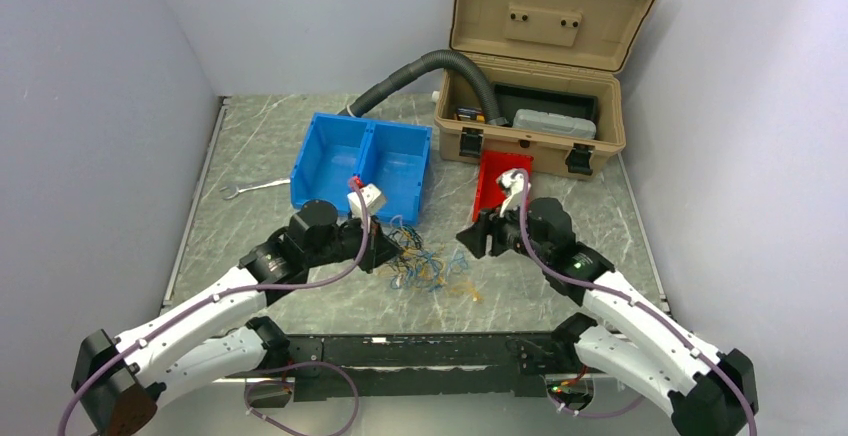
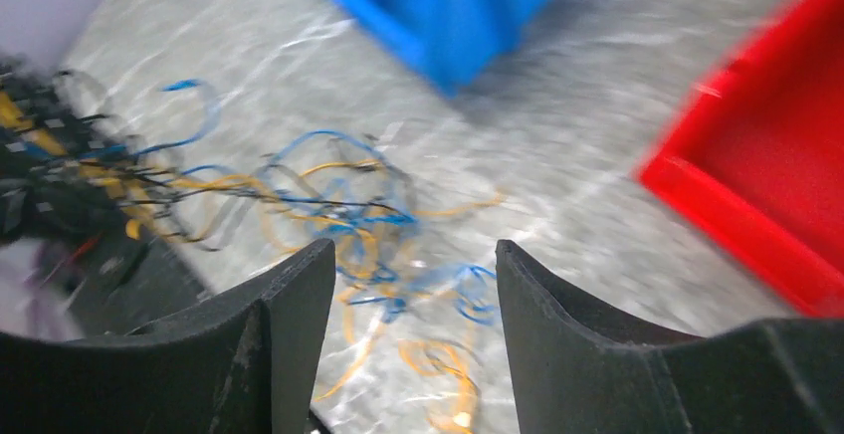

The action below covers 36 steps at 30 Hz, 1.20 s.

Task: Untangle the cables

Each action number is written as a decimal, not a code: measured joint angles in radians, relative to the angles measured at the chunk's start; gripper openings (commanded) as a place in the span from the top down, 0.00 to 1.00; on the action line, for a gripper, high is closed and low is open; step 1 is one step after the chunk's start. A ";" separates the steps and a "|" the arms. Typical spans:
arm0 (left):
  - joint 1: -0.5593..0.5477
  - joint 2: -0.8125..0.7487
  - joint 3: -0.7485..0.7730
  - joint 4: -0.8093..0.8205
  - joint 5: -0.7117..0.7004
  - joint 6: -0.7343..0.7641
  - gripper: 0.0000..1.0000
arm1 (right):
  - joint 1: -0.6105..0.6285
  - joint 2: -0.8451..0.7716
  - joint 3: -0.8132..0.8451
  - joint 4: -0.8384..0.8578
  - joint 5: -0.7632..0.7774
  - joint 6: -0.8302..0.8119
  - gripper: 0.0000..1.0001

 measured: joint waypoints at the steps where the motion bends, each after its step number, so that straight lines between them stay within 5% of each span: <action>1: 0.000 0.007 0.000 0.030 0.040 0.000 1.00 | 0.002 0.020 -0.002 0.029 -0.079 -0.011 0.36; 9: 0.000 0.098 0.026 0.185 0.243 -0.023 1.00 | 0.078 0.051 -0.012 0.220 -0.437 -0.071 0.22; 20: -0.006 0.150 0.076 0.328 0.351 -0.096 1.00 | 0.131 0.047 -0.028 0.301 -0.549 -0.100 0.29; 25: -0.006 0.157 0.077 0.378 0.377 -0.127 1.00 | 0.159 0.083 -0.028 0.341 -0.560 -0.097 0.47; 28: -0.006 0.164 0.077 0.395 0.383 -0.143 0.99 | 0.169 0.105 -0.027 0.351 -0.551 -0.090 0.86; 29: -0.006 0.164 0.078 0.393 0.381 -0.143 0.99 | 0.171 0.107 -0.027 0.351 -0.542 -0.090 0.91; 36: -0.007 0.142 0.124 0.228 0.156 -0.117 0.93 | 0.177 -0.021 -0.047 0.312 -0.266 -0.054 1.00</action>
